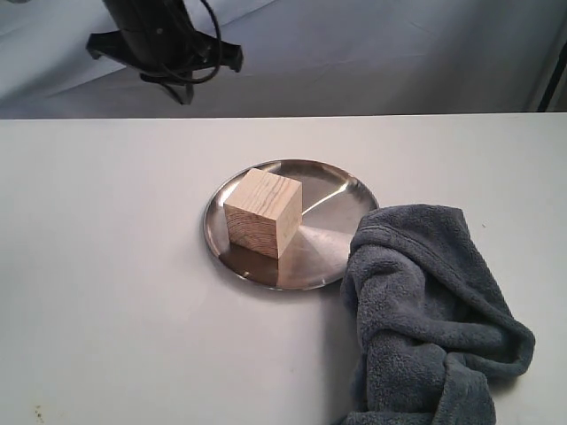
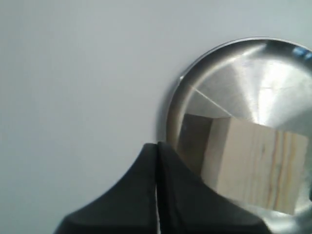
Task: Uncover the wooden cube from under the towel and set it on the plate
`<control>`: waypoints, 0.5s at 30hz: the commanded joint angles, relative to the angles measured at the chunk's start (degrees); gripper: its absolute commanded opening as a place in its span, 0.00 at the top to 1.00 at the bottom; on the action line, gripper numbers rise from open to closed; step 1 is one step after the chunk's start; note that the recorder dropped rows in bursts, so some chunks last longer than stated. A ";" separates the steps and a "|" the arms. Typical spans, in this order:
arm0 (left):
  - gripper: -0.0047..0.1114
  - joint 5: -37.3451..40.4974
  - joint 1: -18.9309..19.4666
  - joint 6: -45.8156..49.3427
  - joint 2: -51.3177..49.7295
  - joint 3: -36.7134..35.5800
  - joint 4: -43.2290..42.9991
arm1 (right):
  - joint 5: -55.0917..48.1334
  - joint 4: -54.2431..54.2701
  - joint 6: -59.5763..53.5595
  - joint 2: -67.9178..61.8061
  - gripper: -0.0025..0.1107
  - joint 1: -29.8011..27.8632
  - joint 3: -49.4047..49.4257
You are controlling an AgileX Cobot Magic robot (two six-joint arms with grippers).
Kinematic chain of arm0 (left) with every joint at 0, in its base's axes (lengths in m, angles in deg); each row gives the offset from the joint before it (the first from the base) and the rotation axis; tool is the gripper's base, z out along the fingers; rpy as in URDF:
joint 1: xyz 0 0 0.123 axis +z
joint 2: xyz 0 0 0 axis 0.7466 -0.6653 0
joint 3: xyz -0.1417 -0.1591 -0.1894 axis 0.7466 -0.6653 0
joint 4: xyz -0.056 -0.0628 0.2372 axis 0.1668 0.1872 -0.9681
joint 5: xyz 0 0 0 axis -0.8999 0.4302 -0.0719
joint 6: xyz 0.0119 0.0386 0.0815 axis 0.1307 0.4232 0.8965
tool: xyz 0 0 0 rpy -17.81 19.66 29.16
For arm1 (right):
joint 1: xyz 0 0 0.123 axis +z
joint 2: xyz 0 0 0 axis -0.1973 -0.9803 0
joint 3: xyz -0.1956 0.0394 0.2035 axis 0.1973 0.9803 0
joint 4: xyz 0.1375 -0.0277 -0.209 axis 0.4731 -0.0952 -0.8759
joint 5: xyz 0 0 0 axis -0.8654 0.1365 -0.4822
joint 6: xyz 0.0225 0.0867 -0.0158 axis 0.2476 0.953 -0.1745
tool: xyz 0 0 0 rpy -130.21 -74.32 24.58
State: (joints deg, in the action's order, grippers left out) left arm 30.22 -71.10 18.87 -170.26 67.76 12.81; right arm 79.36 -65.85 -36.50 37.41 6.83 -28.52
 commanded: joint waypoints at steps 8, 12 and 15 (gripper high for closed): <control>0.96 -0.18 12.39 1.03 13.19 -20.85 0.44 | -0.68 0.28 0.23 0.37 0.95 0.00 0.15; 0.96 -0.18 17.04 2.85 19.55 -29.42 0.33 | -0.68 0.28 0.23 0.37 0.95 0.00 0.15; 0.96 -0.18 20.23 3.27 24.17 -35.03 0.33 | -0.68 0.28 0.23 0.37 0.95 0.00 0.15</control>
State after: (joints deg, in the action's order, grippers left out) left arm 30.13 -53.43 21.37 -150.81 37.45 12.81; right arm 79.36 -65.85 -36.50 37.41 6.83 -28.52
